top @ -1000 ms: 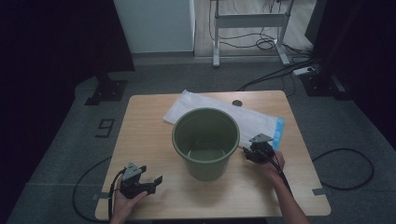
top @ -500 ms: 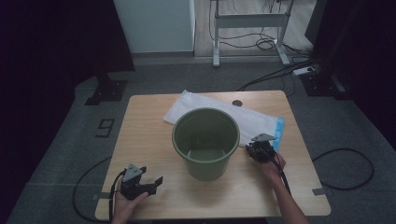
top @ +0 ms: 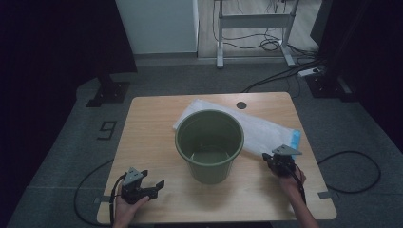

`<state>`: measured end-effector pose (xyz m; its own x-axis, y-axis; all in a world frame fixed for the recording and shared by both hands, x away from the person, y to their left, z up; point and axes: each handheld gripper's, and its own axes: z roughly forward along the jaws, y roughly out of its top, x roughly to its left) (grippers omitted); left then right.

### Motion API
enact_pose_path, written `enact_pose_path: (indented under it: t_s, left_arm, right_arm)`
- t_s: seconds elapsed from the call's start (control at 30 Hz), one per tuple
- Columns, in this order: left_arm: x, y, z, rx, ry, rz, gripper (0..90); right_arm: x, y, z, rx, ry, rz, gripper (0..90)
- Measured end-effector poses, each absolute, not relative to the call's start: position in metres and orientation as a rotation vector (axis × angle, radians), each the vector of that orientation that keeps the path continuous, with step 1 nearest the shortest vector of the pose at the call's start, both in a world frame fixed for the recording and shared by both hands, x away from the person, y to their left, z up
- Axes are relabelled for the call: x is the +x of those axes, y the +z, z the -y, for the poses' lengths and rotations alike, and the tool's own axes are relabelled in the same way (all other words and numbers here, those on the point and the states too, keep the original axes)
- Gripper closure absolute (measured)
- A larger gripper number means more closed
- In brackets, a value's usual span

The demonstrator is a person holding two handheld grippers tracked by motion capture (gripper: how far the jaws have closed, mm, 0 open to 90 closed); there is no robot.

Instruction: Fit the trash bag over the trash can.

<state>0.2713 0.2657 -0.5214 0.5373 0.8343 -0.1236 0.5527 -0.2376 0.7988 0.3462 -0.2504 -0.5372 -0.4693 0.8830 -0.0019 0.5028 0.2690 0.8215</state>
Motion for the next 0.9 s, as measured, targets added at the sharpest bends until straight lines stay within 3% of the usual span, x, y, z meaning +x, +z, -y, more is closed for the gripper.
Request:
enact_pose_path:
  t_s: [0.4, 0.73, 0.83, 0.87, 0.9]
  left_arm:
    - [0.272, -0.525, -0.260, 1.945, 0.411, -1.134, 14.2]
    - [0.271, -0.526, -0.259, 1.947, 0.403, -1.137, 14.2]
    - [0.272, -0.526, -0.259, 1.949, 0.400, -1.137, 14.2]
    - [0.272, -0.526, -0.258, 1.949, 0.400, -1.138, 14.2]
    - [0.272, -0.527, -0.258, 1.950, 0.399, -1.138, 14.2]
  right_arm:
    - [0.284, -0.549, 0.296, 1.231, 1.077, -2.107, 88.9]
    - [0.261, -0.554, 0.321, 1.273, 1.032, -2.099, 88.4]
    - [0.258, -0.554, 0.324, 1.277, 1.027, -2.102, 78.0]
    - [0.257, -0.553, 0.322, 1.273, 1.031, -2.093, 72.1]
    - [0.258, -0.549, 0.317, 1.259, 1.037, -2.076, 60.4]
